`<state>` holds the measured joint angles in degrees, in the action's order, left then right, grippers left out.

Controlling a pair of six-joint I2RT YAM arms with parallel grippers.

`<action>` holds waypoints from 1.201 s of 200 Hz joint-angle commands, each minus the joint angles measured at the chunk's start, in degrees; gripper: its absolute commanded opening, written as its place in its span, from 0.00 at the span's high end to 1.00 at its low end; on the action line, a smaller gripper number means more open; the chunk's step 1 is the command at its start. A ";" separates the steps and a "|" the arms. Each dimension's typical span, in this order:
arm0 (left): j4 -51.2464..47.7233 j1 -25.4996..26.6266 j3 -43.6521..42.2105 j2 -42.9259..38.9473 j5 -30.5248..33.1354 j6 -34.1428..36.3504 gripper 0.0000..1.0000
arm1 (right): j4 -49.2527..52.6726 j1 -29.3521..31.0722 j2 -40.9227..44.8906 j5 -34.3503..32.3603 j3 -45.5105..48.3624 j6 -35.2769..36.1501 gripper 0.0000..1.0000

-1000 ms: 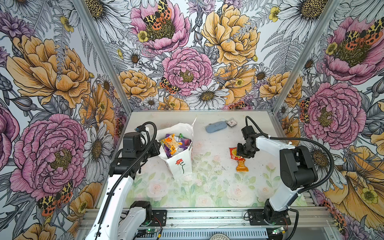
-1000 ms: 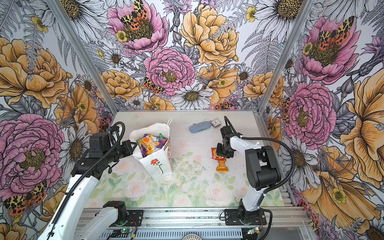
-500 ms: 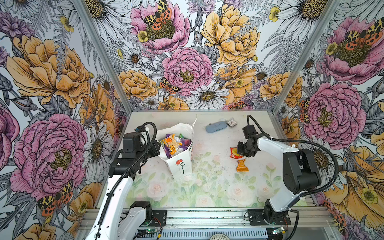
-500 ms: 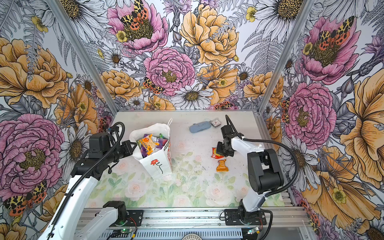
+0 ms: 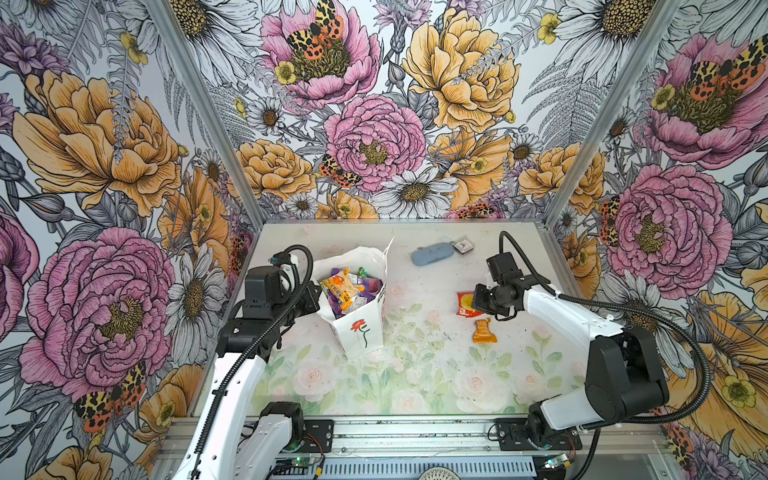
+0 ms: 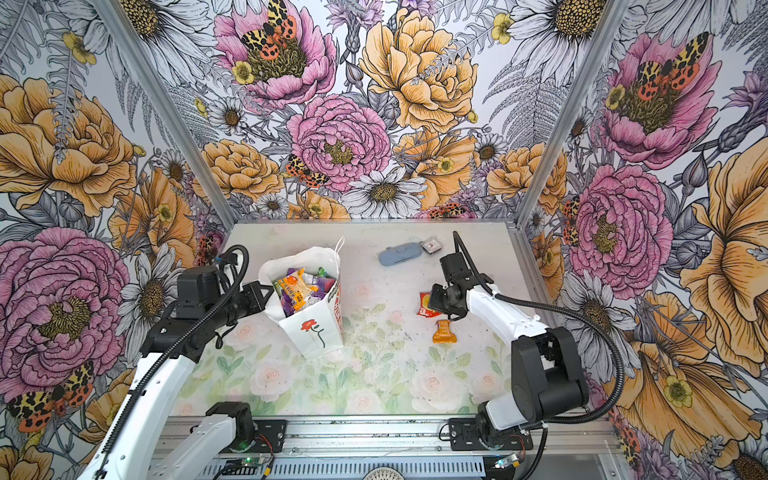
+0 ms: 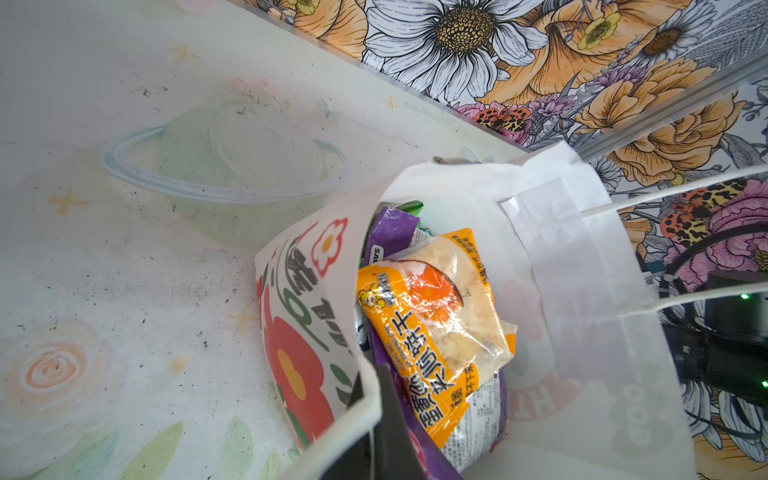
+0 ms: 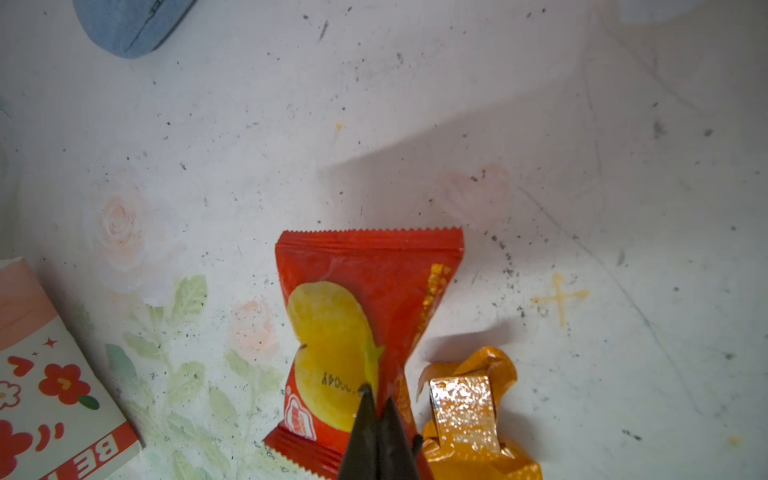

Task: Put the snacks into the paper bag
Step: 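Lower the right gripper and close it on the red-and-yellow candy pack, then lift the red candy pack and carry it over the paper bag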

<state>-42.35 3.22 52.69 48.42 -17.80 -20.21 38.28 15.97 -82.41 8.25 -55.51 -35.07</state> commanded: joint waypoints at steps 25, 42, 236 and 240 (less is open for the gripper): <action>5.79 0.31 0.93 -1.10 0.67 0.47 0.98 | -1.02 3.62 9.47 0.56 2.59 -4.88 1.00; 5.69 0.37 0.80 -1.84 1.82 0.66 0.97 | -0.93 3.72 12.29 2.26 2.16 -5.10 1.00; 5.79 0.53 0.89 -1.31 1.84 0.67 0.98 | -0.50 15.35 17.90 -4.29 -11.82 -4.56 1.00; 5.79 0.55 0.84 -1.44 1.92 0.67 0.98 | -0.53 15.54 17.83 -4.27 -12.06 -4.57 1.00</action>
<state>-42.15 3.90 52.69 48.42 -16.80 -20.18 38.72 30.17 -65.56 6.39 -64.07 -39.33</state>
